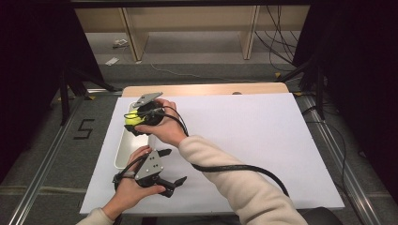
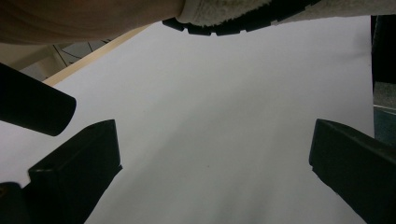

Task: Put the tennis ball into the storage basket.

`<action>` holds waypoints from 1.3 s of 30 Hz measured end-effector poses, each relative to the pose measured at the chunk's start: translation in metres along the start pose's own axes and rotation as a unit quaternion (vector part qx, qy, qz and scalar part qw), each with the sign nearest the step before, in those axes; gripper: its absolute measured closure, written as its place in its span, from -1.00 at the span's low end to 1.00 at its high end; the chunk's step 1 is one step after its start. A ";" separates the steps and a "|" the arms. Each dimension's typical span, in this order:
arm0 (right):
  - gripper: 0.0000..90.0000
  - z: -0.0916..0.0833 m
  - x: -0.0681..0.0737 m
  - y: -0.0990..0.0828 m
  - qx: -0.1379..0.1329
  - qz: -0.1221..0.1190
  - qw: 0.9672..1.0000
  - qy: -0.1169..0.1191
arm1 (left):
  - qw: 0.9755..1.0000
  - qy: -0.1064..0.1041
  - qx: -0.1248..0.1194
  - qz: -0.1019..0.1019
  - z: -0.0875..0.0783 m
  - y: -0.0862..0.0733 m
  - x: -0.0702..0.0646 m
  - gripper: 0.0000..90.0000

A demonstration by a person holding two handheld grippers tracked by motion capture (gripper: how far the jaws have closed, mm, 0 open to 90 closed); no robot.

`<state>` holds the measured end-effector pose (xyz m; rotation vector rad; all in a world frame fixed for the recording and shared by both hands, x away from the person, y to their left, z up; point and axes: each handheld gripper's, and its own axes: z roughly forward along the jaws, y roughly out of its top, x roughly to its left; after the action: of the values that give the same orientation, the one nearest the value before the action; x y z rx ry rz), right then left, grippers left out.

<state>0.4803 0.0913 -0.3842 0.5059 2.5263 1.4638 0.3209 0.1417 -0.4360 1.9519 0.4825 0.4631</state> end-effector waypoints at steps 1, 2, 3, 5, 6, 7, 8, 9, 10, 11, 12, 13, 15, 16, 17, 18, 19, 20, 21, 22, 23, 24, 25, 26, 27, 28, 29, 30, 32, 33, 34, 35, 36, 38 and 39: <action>-0.42 0.000 0.000 0.000 0.000 0.001 1.000 0.001 | 1.000 0.000 0.000 0.000 0.000 0.000 0.000 -0.97; -0.42 0.000 0.000 0.000 0.000 0.001 1.000 0.000 | 1.000 0.000 0.000 0.000 0.000 0.000 0.000 -0.97; -0.42 0.001 0.000 0.000 0.000 0.001 1.000 0.001 | 1.000 0.000 0.000 0.000 0.000 0.000 0.000 -0.97; -0.42 0.001 0.000 0.000 0.001 0.001 1.000 0.001 | 1.000 0.000 0.000 0.000 0.000 0.000 0.000 -0.97; -0.42 0.001 0.000 0.000 0.002 0.001 1.000 0.000 | 1.000 0.000 0.000 0.000 0.000 0.000 0.000 -0.97; -0.42 0.001 0.000 0.000 0.002 0.000 1.000 0.000 | 1.000 -0.001 0.000 0.000 0.000 0.000 0.000 -0.97; -0.42 0.002 0.000 0.000 0.001 0.001 1.000 0.000 | 1.000 0.000 0.000 0.000 0.000 0.000 0.000 -0.97; -0.42 0.002 -0.001 0.000 0.002 0.001 1.000 0.000 | 1.000 0.000 0.000 0.001 0.000 0.000 0.000 -0.97; -0.42 0.002 -0.001 -0.001 0.002 0.001 1.000 0.000 | 1.000 0.000 0.000 0.000 0.000 0.000 0.000 -0.97; -0.42 0.003 -0.001 -0.001 0.003 0.002 1.000 0.001 | 1.000 0.000 0.000 -0.001 0.000 0.000 0.000 -0.97; -0.42 0.003 -0.001 -0.001 0.004 0.001 1.000 0.001 | 1.000 0.000 0.000 -0.001 0.000 0.000 0.000 -0.97; -0.42 0.003 -0.001 -0.001 0.005 0.000 1.000 0.002 | 1.000 0.000 0.000 -0.001 0.000 0.000 0.000 -0.97; -0.42 0.004 -0.001 -0.002 0.005 0.000 1.000 0.002 | 1.000 0.000 0.000 -0.001 0.000 0.000 0.000 -0.97; -0.42 0.005 -0.001 -0.002 0.004 0.002 1.000 0.001 | 1.000 0.000 0.000 0.000 0.000 0.000 0.000 -0.97; -0.42 0.005 -0.001 -0.002 0.005 0.003 1.000 0.001 | 1.000 0.000 0.000 -0.001 0.000 0.000 0.000 -0.97; -0.42 0.005 0.000 -0.002 0.006 0.003 1.000 0.002 | 1.000 0.000 0.000 -0.001 0.000 0.000 0.000 -0.97; -0.42 0.006 0.000 -0.002 0.007 0.003 1.000 0.003 | 1.000 0.000 0.000 -0.001 0.000 0.000 0.000 -0.97; -0.42 0.006 0.000 -0.002 0.007 0.003 1.000 0.003 | 1.000 0.000 0.000 -0.001 0.000 0.000 0.000 -0.97; -0.42 0.007 0.000 -0.002 0.008 0.003 1.000 0.004 | 1.000 0.000 0.000 0.000 0.000 0.000 0.000 -0.97; -0.42 0.007 0.000 -0.003 0.008 0.002 1.000 0.003 | 1.000 0.000 0.000 -0.001 0.000 0.000 0.000 -0.97; -0.42 0.007 0.000 -0.003 0.008 0.002 1.000 0.004 | 1.000 0.000 0.000 0.000 0.000 0.000 0.000 -0.97; -0.42 0.008 0.000 -0.003 0.009 0.002 1.000 0.004 | 1.000 0.000 0.000 0.000 0.000 0.000 0.000 -0.97; -0.42 0.008 0.000 -0.003 0.009 0.002 1.000 0.004 | 1.000 0.000 0.000 -0.001 0.000 0.000 0.000 -0.97; -0.42 0.008 0.000 -0.003 0.009 0.002 1.000 0.004 | 1.000 0.000 0.000 -0.001 0.000 0.000 0.000 -0.97; -0.42 0.008 0.000 -0.003 0.009 0.003 1.000 0.005 | 1.000 0.000 0.000 -0.001 0.000 0.000 0.000 -0.97; -0.42 0.009 0.000 -0.003 0.010 0.003 1.000 0.005 | 1.000 0.000 0.000 -0.002 0.000 0.000 0.000 -0.97; -0.42 0.009 0.000 -0.004 0.010 0.003 1.000 0.005 | 1.000 -0.001 0.000 0.001 0.000 0.000 0.000 -0.97; -0.42 0.009 -0.001 -0.004 0.010 0.002 1.000 0.005 | 1.000 -0.001 0.000 0.001 0.000 0.000 0.000 -0.97; -0.42 0.009 -0.001 -0.004 0.012 0.002 1.000 0.006 | 1.000 -0.001 0.001 0.001 0.000 0.000 0.000 -0.97; -0.42 0.010 0.000 -0.005 0.011 0.002 1.000 0.006 | 1.000 -0.001 0.001 0.001 0.000 0.000 0.000 -0.97; -0.42 0.010 0.000 -0.005 0.011 0.001 1.000 0.006 | 1.000 -0.001 0.001 0.001 0.000 0.000 0.000 -0.97; -0.42 0.010 0.000 -0.005 0.012 0.002 1.000 0.006 | 1.000 -0.001 0.001 0.001 0.000 0.000 0.000 -0.97; -0.42 0.011 0.000 -0.005 0.012 0.002 1.000 0.006 | 1.000 -0.001 0.000 0.001 0.000 0.000 0.000 -0.97; -0.42 0.011 0.000 -0.005 0.013 0.002 1.000 0.006 | 1.000 -0.001 0.001 0.001 0.000 0.000 0.000 -0.97; -0.42 0.012 0.000 -0.006 0.013 0.002 1.000 0.006 | 1.000 -0.001 0.001 0.001 0.000 0.000 0.000 -0.97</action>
<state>0.4833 0.0978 -0.3948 0.5081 2.5593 1.4414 0.3208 0.1417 -0.4360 1.9537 0.4803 0.4618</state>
